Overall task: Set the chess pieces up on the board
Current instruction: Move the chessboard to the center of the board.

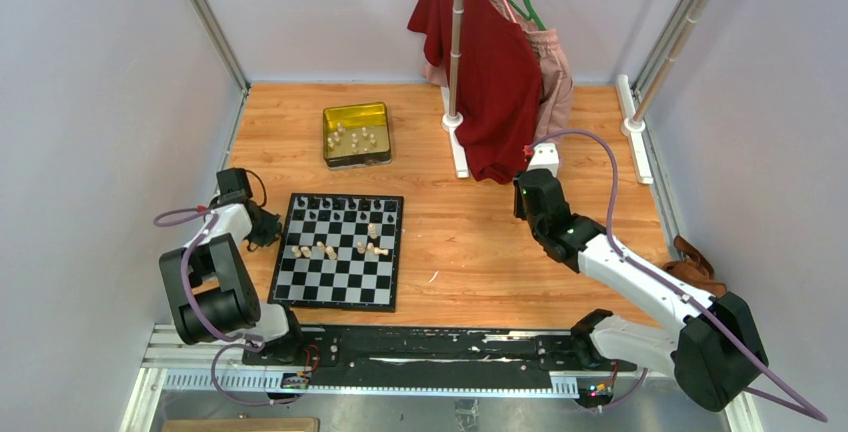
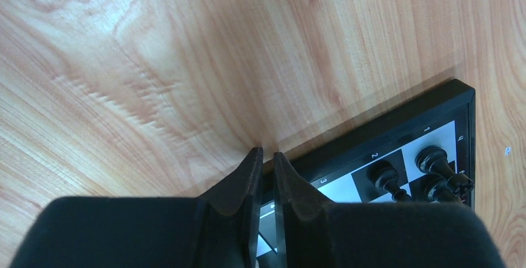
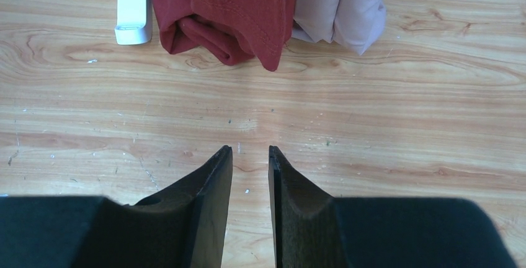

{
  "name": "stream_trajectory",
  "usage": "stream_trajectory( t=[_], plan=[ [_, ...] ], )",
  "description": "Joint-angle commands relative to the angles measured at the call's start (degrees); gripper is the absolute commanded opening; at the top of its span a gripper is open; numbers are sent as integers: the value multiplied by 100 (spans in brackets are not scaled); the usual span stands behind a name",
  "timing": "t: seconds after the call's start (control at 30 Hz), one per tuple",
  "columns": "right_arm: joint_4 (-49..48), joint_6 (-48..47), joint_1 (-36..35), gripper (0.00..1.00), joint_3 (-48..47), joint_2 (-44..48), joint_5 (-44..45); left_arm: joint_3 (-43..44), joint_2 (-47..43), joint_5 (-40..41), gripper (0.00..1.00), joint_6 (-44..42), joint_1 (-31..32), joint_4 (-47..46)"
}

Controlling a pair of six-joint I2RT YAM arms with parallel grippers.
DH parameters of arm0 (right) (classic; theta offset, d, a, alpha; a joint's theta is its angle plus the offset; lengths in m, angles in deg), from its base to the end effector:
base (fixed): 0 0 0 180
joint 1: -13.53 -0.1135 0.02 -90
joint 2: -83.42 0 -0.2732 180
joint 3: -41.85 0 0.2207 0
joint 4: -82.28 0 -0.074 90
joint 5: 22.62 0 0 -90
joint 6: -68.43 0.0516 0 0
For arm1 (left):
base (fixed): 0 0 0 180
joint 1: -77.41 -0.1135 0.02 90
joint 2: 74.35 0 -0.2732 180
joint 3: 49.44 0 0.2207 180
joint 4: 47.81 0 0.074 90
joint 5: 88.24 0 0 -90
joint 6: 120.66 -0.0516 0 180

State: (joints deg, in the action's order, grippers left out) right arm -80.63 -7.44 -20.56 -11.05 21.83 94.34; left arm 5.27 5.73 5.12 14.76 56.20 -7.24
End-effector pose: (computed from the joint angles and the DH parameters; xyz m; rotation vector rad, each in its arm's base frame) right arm 0.1922 0.1018 0.2683 -0.0490 1.9690 0.0731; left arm 0.2073 0.0837 0.1734 -1.5074 2.2625 -0.0435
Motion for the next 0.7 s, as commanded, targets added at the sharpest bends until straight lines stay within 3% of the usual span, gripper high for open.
stream_trajectory(
  t=[0.0, 0.2, 0.67],
  plan=[
    [-76, -36, -71, 33, -198, -24, -5, -282, -112, -300, 17, -17, -18, -28],
    [-24, 1, -70, 33, -240, -38, -41, -451, -349, -453, 14, -117, 204, 56],
    [244, 4, -70, 34, -287, 148, 47, -670, -858, -185, 11, 353, 1519, 296]
  ],
)
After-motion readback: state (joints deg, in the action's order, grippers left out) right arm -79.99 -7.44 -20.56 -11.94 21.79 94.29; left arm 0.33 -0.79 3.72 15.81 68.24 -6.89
